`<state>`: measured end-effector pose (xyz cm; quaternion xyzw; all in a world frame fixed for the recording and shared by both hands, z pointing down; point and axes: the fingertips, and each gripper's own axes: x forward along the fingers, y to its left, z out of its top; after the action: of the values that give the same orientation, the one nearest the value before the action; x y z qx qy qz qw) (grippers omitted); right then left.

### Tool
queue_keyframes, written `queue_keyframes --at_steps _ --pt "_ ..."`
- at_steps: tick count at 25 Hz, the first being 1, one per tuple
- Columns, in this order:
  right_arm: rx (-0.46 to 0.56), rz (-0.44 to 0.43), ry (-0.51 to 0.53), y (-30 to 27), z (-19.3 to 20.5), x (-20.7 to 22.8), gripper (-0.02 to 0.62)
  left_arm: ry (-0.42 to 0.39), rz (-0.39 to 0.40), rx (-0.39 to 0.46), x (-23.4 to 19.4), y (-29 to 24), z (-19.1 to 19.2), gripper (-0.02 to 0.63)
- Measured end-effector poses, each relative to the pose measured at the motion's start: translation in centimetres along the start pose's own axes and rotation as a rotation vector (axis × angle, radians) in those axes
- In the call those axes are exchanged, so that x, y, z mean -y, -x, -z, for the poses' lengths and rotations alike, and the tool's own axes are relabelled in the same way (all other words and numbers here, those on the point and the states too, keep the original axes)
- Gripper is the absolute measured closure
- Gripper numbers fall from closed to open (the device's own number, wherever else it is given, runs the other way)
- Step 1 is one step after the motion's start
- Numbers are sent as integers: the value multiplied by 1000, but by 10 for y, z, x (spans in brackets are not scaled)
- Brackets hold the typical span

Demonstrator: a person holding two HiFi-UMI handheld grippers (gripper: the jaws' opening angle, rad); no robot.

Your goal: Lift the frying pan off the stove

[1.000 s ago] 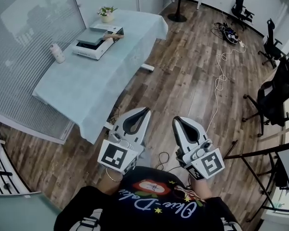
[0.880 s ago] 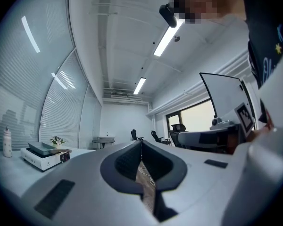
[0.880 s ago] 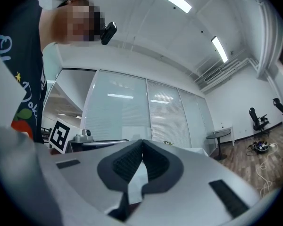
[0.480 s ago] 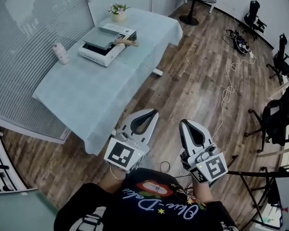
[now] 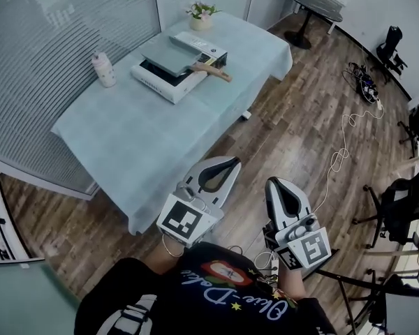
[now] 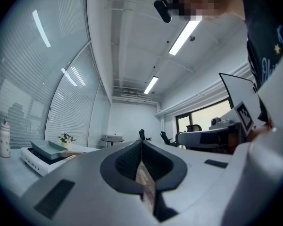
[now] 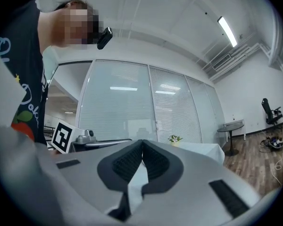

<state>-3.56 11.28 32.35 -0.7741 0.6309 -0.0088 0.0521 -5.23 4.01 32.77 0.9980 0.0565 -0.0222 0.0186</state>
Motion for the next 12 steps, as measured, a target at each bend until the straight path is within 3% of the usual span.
queue_keyframes --at_steps 5,12 --pt "-8 3 -7 -30 5 8 594 -15 4 -11 -27 -10 4 601" --pt "-32 -17 -26 -53 13 7 594 33 -18 -4 -51 -6 7 601"
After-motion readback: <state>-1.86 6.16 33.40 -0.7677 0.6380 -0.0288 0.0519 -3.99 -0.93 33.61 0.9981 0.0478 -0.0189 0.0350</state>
